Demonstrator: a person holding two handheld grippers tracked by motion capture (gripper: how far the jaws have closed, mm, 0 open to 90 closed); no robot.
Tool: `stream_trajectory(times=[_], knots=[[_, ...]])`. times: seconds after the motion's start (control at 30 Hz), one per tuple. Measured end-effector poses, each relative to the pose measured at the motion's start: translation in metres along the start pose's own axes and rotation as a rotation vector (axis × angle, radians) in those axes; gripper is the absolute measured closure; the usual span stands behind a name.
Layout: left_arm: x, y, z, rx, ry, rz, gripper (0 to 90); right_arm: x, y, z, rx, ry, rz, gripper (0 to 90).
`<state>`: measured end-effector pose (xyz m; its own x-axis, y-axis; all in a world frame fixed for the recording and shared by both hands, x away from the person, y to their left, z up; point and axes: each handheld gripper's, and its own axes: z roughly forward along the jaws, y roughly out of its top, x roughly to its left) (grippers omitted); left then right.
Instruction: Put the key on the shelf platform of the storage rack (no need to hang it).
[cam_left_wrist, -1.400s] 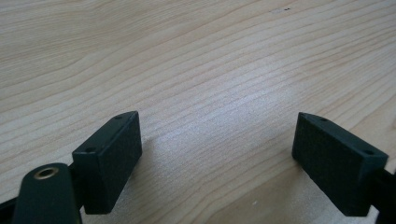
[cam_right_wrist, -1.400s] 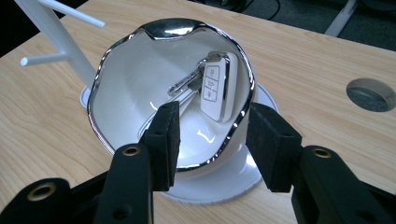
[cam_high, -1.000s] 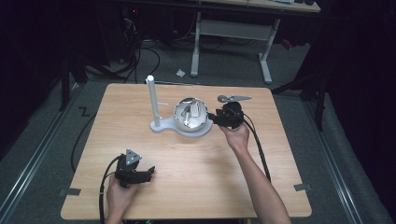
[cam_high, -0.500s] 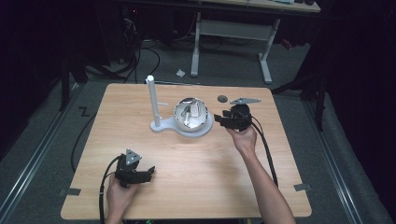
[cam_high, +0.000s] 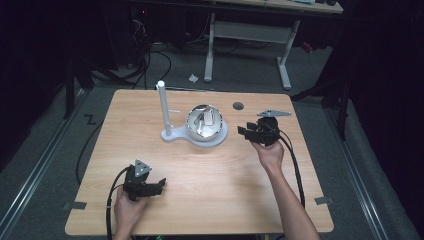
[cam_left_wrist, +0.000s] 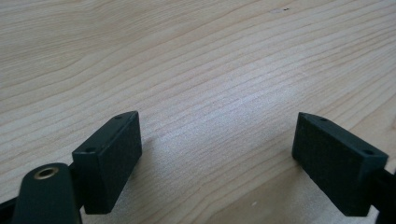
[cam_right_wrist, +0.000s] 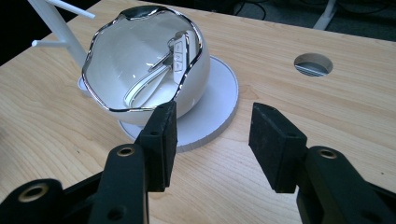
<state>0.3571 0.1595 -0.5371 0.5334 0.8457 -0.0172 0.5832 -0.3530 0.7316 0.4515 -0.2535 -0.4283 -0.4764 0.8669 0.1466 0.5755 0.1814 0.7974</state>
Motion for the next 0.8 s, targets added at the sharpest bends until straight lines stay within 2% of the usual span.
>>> stream_trajectory(times=[0.33,0.43,0.57,0.67,0.8], knots=[[0.0,0.0,0.0,0.0,0.0,0.0,16.2,-0.001,-0.008,-0.017,-0.023,-0.01,-0.002,51.5],[0.0,0.0,0.0,0.0,0.001,0.001,16.2,-0.001,-0.012,-0.021,-0.011,-0.016,-0.004,51.2],[0.0,0.0,0.0,0.0,0.0,0.002,16.2,0.0,-0.012,-0.031,-0.047,-0.039,-0.021,51.6],[0.0,0.0,0.0,0.0,0.0,0.001,16.2,0.001,-0.012,-0.036,-0.047,-0.039,-0.026,51.5],[0.0,0.0,0.0,0.0,0.0,0.001,16.2,-0.002,-0.02,-0.04,-0.051,-0.035,-0.002,51.6]])
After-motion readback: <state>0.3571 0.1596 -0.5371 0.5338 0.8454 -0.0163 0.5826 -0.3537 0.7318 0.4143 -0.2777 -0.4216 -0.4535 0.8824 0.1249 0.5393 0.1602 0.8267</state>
